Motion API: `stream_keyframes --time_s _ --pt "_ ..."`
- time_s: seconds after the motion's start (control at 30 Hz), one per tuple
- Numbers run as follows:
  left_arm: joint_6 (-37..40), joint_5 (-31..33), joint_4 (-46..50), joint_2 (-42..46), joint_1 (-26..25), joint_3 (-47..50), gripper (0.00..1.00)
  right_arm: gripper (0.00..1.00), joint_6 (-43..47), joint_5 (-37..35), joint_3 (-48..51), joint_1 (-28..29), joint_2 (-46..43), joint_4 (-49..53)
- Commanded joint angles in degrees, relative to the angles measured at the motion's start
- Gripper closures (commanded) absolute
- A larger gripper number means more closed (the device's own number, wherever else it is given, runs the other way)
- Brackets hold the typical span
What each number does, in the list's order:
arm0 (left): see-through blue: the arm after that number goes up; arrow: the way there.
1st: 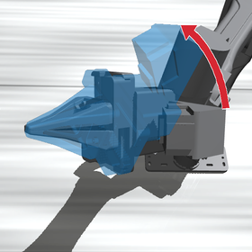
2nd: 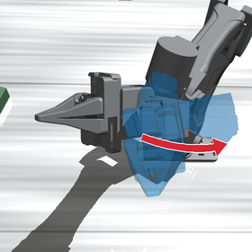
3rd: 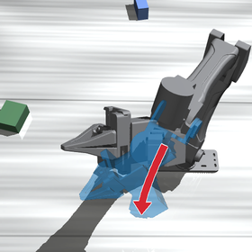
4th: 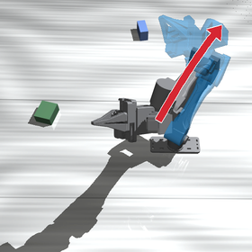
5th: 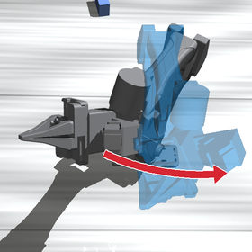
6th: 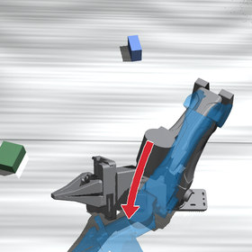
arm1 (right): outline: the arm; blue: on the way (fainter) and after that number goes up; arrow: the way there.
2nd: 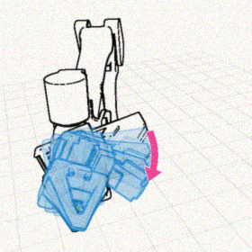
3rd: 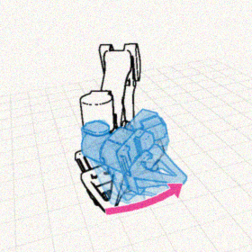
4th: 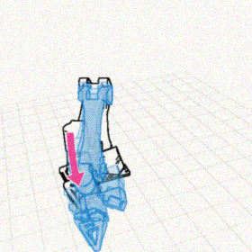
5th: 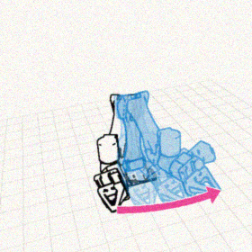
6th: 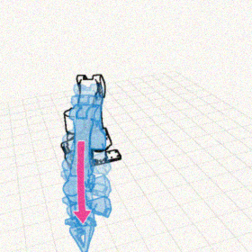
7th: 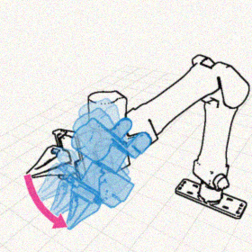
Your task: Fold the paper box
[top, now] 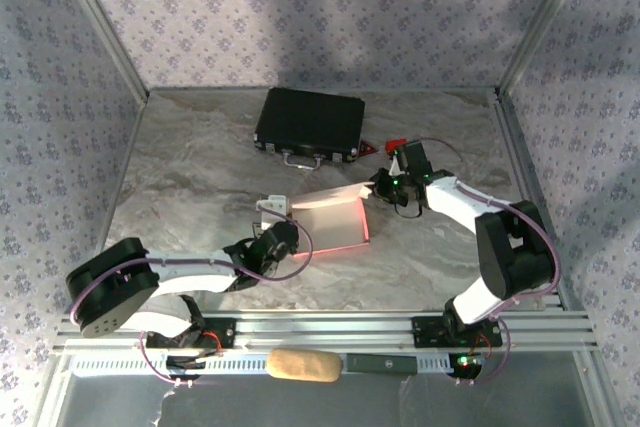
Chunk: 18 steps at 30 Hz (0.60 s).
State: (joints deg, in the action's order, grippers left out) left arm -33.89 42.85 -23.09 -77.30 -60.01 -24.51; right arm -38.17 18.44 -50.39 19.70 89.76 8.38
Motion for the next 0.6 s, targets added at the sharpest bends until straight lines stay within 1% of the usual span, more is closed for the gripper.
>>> stream_keyframes --time_s 0.0,0.17,0.33,0.47,0.57 --pt "0.0 -2.1 0.7 -1.1 0.1 -1.2 1.0 0.83 -2.2 -1.1 1.3 1.8 -1.2 -1.3" --pt "0.1 -3.3 0.4 -2.0 0.1 -1.8 1.0 0.87 -5.0 -2.8 2.2 3.3 -2.3 -1.1" --pt "0.5 -3.2 0.0 -2.2 0.1 -2.0 1.0 0.88 -6.1 -4.7 1.6 4.9 -1.5 -0.1" --pt "2.4 -4.1 -1.2 -2.9 0.0 -1.8 1.0 0.88 -6.7 -4.8 3.7 5.1 -1.7 -3.4" --pt "2.6 -5.1 -3.8 -3.8 0.0 -0.4 1.0 0.88 -6.7 -4.7 5.4 5.1 -2.7 -5.2"
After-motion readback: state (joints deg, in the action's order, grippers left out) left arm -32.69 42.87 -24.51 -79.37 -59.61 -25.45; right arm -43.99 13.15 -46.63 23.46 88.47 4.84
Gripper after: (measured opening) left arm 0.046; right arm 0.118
